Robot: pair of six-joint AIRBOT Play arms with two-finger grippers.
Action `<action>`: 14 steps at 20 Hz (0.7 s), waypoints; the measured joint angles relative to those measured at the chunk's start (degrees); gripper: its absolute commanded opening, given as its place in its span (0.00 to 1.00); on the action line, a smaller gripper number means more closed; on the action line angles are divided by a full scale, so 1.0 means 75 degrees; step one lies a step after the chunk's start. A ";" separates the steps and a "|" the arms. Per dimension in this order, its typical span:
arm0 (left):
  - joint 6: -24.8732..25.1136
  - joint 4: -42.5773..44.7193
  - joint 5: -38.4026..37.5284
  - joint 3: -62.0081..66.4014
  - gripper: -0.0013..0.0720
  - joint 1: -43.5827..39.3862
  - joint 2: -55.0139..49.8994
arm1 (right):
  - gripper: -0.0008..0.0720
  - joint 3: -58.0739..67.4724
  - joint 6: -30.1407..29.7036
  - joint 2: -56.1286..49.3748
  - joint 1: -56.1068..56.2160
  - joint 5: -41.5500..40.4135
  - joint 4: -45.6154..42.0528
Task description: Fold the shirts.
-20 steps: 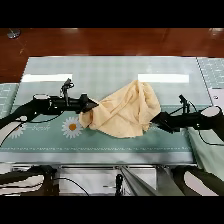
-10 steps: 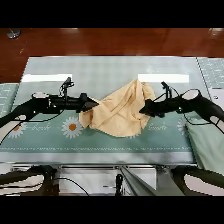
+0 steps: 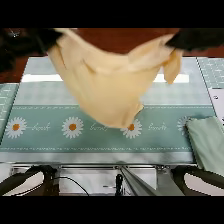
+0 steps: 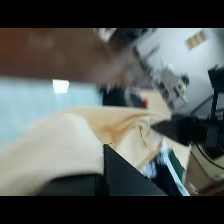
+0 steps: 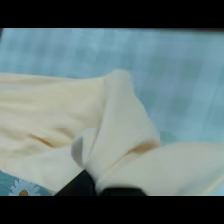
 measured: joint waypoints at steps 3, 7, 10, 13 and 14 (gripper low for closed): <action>-0.0417 0.0274 0.0015 0.1865 0.05 0.0603 0.0731 | 0.04 0.1378 0.0047 0.0787 -0.0041 0.0577 -0.0315; -0.1230 0.1658 0.0047 0.3179 0.05 0.1504 0.2119 | 0.04 0.2005 0.0038 0.2273 -0.0061 0.1087 -0.0740; -0.1612 0.3063 0.0055 0.3497 0.06 0.2049 0.3220 | 0.04 0.2098 0.0041 0.3188 -0.0061 0.1696 -0.0933; -0.2066 0.4660 -0.0099 0.3622 0.05 0.2352 0.4016 | 0.04 0.1361 0.0184 0.4028 -0.0061 0.2451 -0.1003; -0.2261 0.5161 -0.0361 0.3620 0.06 0.2404 0.4147 | 0.04 0.0816 0.0248 0.4331 -0.0061 0.2602 -0.0962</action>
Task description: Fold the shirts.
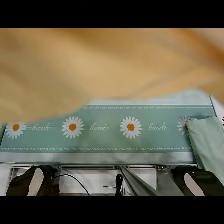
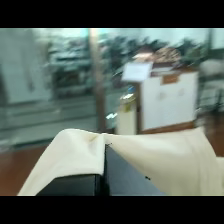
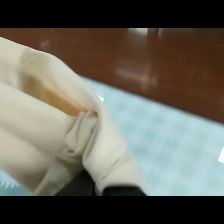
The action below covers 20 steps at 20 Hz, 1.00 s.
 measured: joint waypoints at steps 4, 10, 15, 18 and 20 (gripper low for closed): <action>-0.0527 0.0638 -0.0469 -0.0752 0.06 0.0093 0.0146 | 0.04 -0.3139 0.0268 0.1227 0.0000 0.0076 0.0067; -0.0134 0.0154 -0.0178 -0.3474 0.05 -0.0618 -0.0746 | 0.04 -0.7600 0.0321 0.1731 0.0000 -0.1880 0.0358; 0.0137 0.0189 0.1335 -0.4389 0.05 -0.2151 -0.2833 | 0.04 -0.8635 -0.0254 -0.0230 -0.0003 -0.4319 0.0927; 0.0166 0.0204 0.2387 -0.4138 0.05 -0.2780 -0.4185 | 0.04 -0.8405 -0.0533 -0.1947 0.0000 -0.5514 0.1323; 0.0029 0.0201 0.2725 -0.3856 0.06 -0.3063 -0.4957 | 0.04 -0.7766 -0.0618 -0.3191 -0.0003 -0.5939 0.1475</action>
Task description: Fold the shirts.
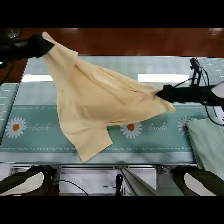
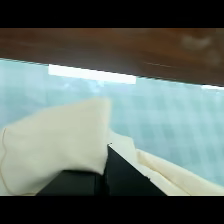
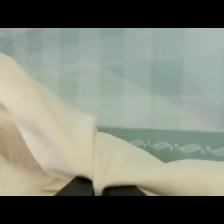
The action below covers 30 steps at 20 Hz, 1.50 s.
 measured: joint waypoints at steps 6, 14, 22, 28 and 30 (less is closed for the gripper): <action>-0.0548 0.0026 -0.0006 0.0385 0.98 -0.0315 -0.1023 | 0.88 0.2742 0.0323 -0.2923 -0.0632 0.0329 0.0557; -0.1390 0.2040 -0.3698 -0.0154 0.98 0.0761 -0.0883 | 0.87 0.3876 -0.0061 -0.2871 -0.2792 0.2614 -0.0565; -0.1396 0.2127 -0.4045 -0.4567 0.98 0.1953 0.1431 | 0.87 -0.0181 -0.0621 -0.0335 -0.3742 0.1880 -0.0877; -0.1448 0.0956 -0.2873 -0.6822 0.98 0.2308 0.2063 | 0.86 -0.1789 -0.1174 0.0411 -0.3821 0.1545 -0.0044; -0.1314 0.0399 -0.2463 -0.7181 0.98 0.2334 0.2119 | 0.86 -0.1935 -0.1230 0.0472 -0.3797 0.1545 0.0050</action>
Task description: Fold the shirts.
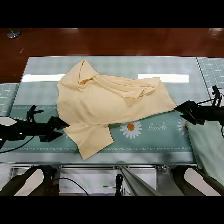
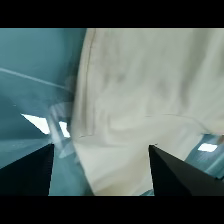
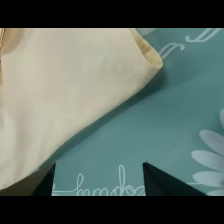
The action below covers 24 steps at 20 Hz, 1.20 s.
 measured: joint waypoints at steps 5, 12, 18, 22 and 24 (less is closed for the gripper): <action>0.1032 -0.1192 0.1093 -0.0356 0.69 -0.0592 -0.0105 | 0.86 -0.0114 -0.0017 0.0047 0.0408 -0.0149 0.0268; 0.1620 -0.1524 0.1533 -0.0050 0.06 -0.1279 -0.0621 | 0.86 0.0769 0.0673 0.0047 -0.0140 -0.0603 -0.0309; 0.1763 -0.1623 0.1335 0.0458 0.06 -0.1335 -0.0676 | 0.86 0.1125 0.1075 -0.1052 -0.0408 -0.0548 -0.0915; 0.1789 -0.1626 0.1285 0.0557 0.06 -0.1341 -0.0676 | 0.86 0.1585 0.0761 -0.2334 0.0137 -0.0542 -0.0274; 0.1792 -0.1629 0.1276 0.0571 0.06 -0.1341 -0.0679 | 0.86 0.1900 0.0697 -0.2914 0.0472 -0.0527 -0.0061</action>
